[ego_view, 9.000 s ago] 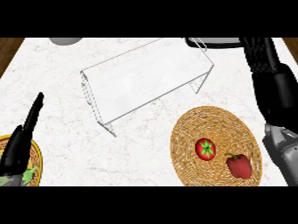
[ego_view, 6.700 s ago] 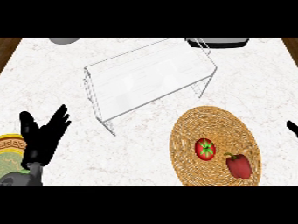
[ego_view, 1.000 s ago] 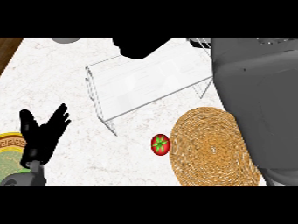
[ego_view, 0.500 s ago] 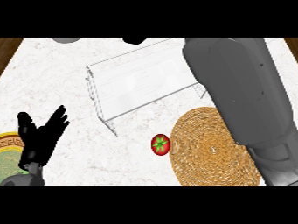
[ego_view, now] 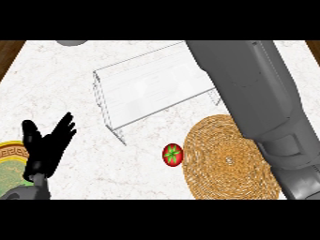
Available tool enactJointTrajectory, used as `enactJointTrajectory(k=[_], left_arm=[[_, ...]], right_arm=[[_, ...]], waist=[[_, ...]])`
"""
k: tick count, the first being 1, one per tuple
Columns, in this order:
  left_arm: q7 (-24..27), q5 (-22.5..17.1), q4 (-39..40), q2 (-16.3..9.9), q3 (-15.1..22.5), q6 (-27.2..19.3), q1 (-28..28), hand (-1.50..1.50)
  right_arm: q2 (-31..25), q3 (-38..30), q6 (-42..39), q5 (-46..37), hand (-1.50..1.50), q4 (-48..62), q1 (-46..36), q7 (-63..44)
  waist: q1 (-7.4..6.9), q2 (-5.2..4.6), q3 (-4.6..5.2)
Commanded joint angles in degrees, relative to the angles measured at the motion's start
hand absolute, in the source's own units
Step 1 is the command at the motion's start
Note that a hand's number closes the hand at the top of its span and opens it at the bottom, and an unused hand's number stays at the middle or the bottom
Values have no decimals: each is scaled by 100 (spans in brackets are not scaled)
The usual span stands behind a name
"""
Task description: Pick the bell pepper from the placemat and place it in the tiered shelf
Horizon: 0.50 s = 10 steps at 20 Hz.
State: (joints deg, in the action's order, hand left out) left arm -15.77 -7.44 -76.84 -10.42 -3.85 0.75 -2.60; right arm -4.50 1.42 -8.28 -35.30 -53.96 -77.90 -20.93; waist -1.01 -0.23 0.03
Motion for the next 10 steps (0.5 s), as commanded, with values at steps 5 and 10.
enactJointTrajectory(k=[5, 10], left_arm=[[-295, 58, 72, 36, -45, -129, -347, 0], [-92, 197, -253, 144, 149, -85, 200, 0]], right_arm=[[231, -43, 208, -88, 150, 462, -126, 362], [-124, -20, -79, -230, 150, 768, -217, 717]], waist=[[48, 16, -1], [10, 16, -2]])
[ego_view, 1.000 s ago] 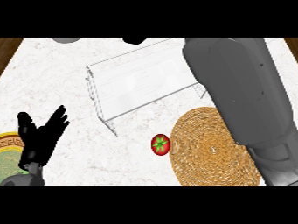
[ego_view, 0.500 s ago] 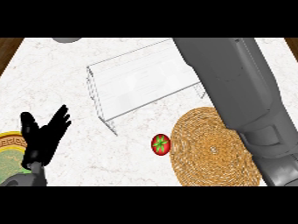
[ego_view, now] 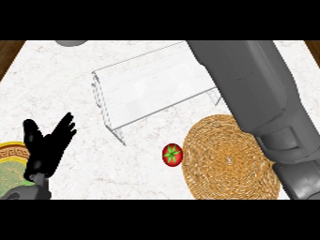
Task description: Pick the bell pepper from the placemat and place it in the tiered shelf
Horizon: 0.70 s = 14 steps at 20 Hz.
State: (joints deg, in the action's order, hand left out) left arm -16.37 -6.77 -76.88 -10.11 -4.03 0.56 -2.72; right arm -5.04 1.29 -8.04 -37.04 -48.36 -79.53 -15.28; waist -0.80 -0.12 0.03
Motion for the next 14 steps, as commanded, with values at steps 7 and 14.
enactJointTrajectory(k=[7, 14], left_arm=[[-194, -52, -313, -90, -81, 25, 95, 0], [-14, 53, -105, 131, 50, -33, 74, 0]], right_arm=[[192, -1066, 564, 773, -150, -63, -164, -671], [483, -1800, 1107, 1625, -150, -377, -22, -613]], waist=[[4, 16, -3], [39, 15, -3]])
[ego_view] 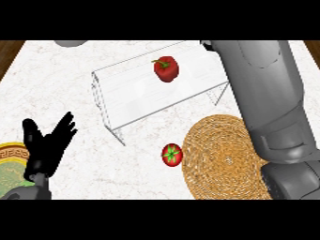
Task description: Pick the bell pepper from the placemat and place it in the tiered shelf
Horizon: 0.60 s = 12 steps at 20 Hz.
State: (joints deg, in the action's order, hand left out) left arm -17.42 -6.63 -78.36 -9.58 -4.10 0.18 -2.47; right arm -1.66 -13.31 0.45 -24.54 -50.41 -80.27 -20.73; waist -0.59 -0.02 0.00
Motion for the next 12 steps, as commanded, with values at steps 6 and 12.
enactJointTrajectory(k=[6, 12], left_arm=[[-20, -9, 8, 3, -36, 21, 3, 0], [198, -169, 258, -188, -268, 276, -47, 0]], right_arm=[[-495, -914, 796, 578, -150, 115, -469, -271], [-1152, -1093, 1163, 444, -150, 146, -196, -352]], waist=[[-34, -12, 2], [21, -5, 3]])
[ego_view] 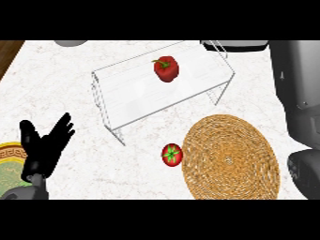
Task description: Pick the bell pepper from the placemat and place it in the tiered shelf
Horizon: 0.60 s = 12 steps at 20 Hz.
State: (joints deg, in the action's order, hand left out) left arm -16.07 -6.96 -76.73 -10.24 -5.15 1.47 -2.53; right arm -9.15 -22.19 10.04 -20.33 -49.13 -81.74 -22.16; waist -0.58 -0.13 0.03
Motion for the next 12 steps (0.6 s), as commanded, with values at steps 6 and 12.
enactJointTrajectory(k=[6, 12], left_arm=[[-124, -46, 94, -36, -123, -32, -215, 0], [-324, -56, -260, 38, 9, 7, -11, 0]], right_arm=[[-1066, -797, -16, 590, -150, 33, 547, -26], [-2115, -1104, -1348, 1296, -150, 193, 696, -38]], waist=[[39, -1, -5], [28, 11, -7]])
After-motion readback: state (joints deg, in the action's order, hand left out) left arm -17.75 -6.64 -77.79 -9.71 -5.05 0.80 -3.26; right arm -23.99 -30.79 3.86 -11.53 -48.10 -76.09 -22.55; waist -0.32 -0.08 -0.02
